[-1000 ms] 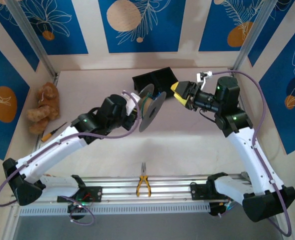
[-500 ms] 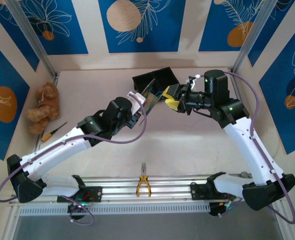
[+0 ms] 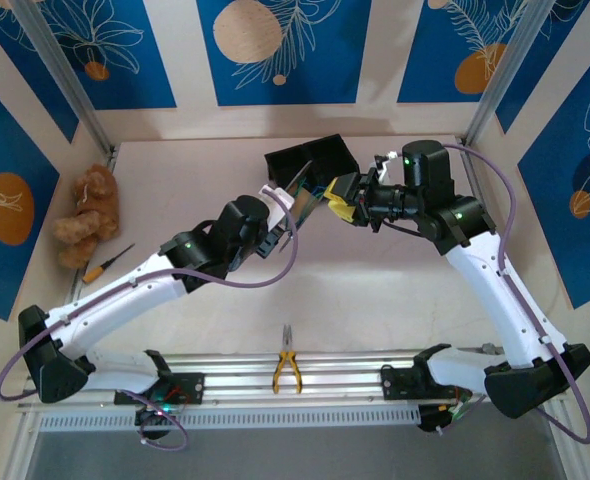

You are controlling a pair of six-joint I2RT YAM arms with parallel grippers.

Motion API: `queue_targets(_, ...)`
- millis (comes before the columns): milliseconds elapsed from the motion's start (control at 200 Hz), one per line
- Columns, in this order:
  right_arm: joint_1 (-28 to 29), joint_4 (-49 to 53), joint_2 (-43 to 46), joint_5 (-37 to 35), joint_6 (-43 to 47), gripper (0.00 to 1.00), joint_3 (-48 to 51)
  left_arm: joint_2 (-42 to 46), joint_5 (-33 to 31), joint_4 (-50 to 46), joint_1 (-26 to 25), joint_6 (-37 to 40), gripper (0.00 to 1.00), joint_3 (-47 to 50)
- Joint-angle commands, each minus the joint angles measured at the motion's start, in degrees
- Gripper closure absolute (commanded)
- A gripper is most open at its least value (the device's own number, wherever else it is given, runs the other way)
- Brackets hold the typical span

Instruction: Wrap the cables

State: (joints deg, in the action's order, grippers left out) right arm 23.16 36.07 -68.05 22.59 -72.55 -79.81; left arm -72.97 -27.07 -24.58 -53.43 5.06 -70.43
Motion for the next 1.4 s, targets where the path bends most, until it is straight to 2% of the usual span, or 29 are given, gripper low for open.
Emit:
queue_targets(0, 0.27, 0.78, 0.57, -0.77, 0.70, 0.72, -1.75, 0.40, -1.66, 4.18, -0.71, -0.05, 1.00, -2.60)
queue_targets(250, 0.96, -0.30, -0.22, -0.47, 1.14, 1.00, -1.99, -0.65, -1.67, 2.42, -0.65, -1.15, 1.00, -4.17)
queue_targets(570, 6.46, 2.52, -1.23, -8.55, 11.22, 1.00, -3.89, -6.36, -1.64, -11.37, -0.71, -10.02, 1.00, -17.98)
queue_targets(820, 12.87, -3.76, 0.70, -11.08, 22.51, 1.00, -1.10, -11.84, -0.64, -22.96, -0.62, -17.04, 1.00, -30.47)
queue_targets(1125, 26.71, -4.80, -0.86, -24.42, 35.69, 1.00, -0.94, -17.92, 0.57, -32.31, -0.43, -24.31, 1.00, -42.21)
queue_targets(1396, 37.61, -14.04, 0.93, -40.54, 44.68, 1.00, 9.48, -18.88, 4.10, -33.57, 1.54, -29.03, 1.00, -44.95)
